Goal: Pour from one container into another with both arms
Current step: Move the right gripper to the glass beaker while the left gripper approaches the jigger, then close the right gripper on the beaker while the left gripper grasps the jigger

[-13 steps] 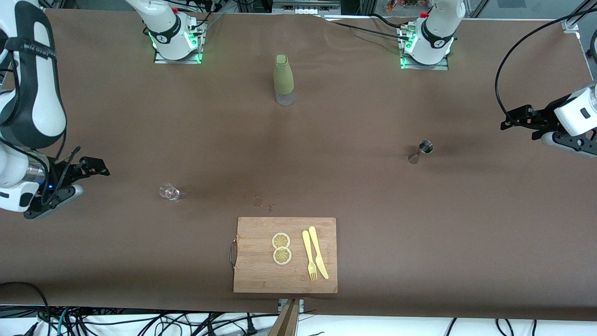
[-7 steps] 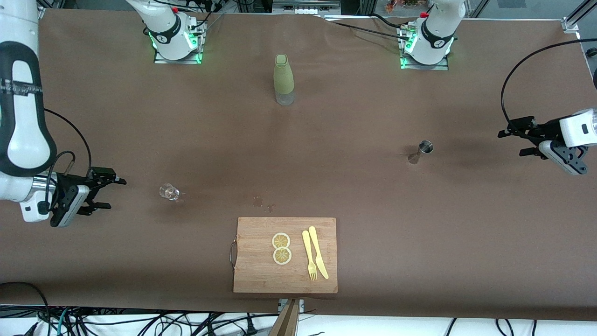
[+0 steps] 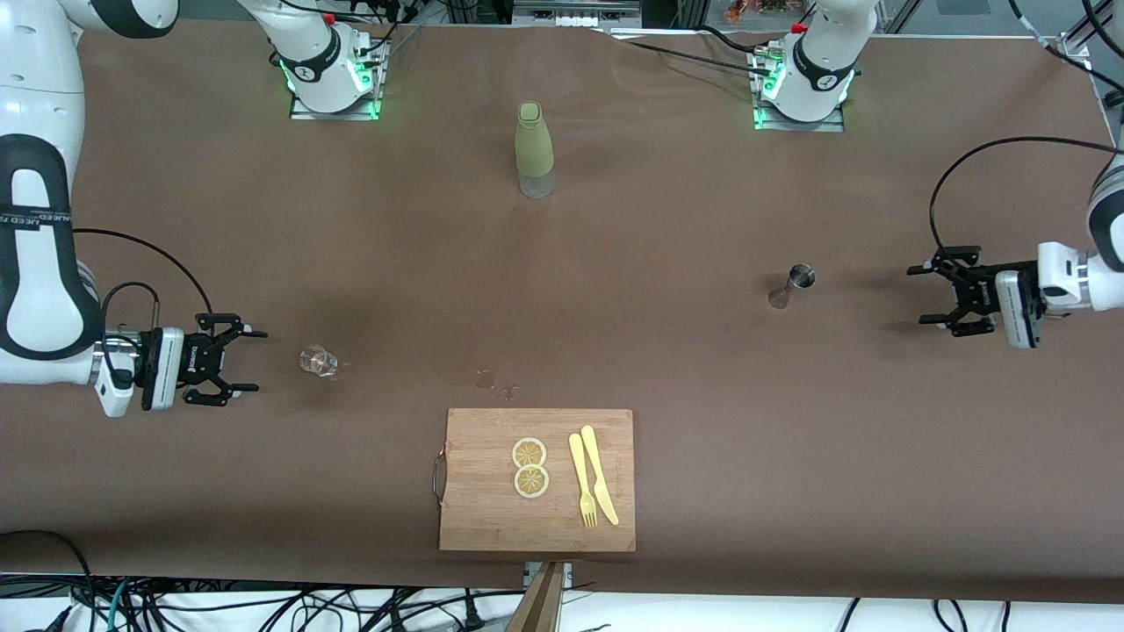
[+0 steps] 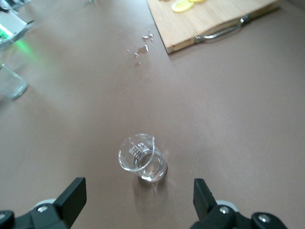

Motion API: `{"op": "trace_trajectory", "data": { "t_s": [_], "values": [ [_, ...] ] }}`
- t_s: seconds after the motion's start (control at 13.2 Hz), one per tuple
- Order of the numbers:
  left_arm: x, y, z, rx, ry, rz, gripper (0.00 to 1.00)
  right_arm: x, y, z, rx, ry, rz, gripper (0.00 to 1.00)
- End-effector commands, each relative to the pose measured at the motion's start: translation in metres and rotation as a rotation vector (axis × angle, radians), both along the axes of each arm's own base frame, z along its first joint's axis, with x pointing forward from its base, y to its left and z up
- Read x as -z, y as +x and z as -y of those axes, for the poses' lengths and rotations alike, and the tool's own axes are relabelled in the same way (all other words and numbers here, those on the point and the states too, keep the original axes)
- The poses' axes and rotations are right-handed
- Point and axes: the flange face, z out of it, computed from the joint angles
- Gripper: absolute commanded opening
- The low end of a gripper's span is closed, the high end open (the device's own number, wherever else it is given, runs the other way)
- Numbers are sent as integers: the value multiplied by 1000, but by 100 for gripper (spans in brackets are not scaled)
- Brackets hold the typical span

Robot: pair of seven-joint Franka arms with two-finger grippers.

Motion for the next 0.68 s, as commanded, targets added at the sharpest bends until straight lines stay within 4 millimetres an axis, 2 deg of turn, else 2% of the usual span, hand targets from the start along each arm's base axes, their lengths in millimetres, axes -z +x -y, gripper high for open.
{"op": "trace_trajectory", "data": {
  "t_s": [0.0,0.15,0.3,0.38,0.6],
  "values": [
    [39,9,8,95,-160,139,100,36,-6,3,-44,132,94,100],
    [73,4,19,175,-284,273,100,71,-13,1,-44,234,148,100],
    [106,-2,35,242,-389,378,100,89,-15,-4,-27,287,172,100],
    [115,-4,42,263,-435,424,100,93,-15,-7,-18,302,174,100],
    [143,-11,87,326,-582,473,100,102,-18,-14,-27,338,182,100]
  ]
}}
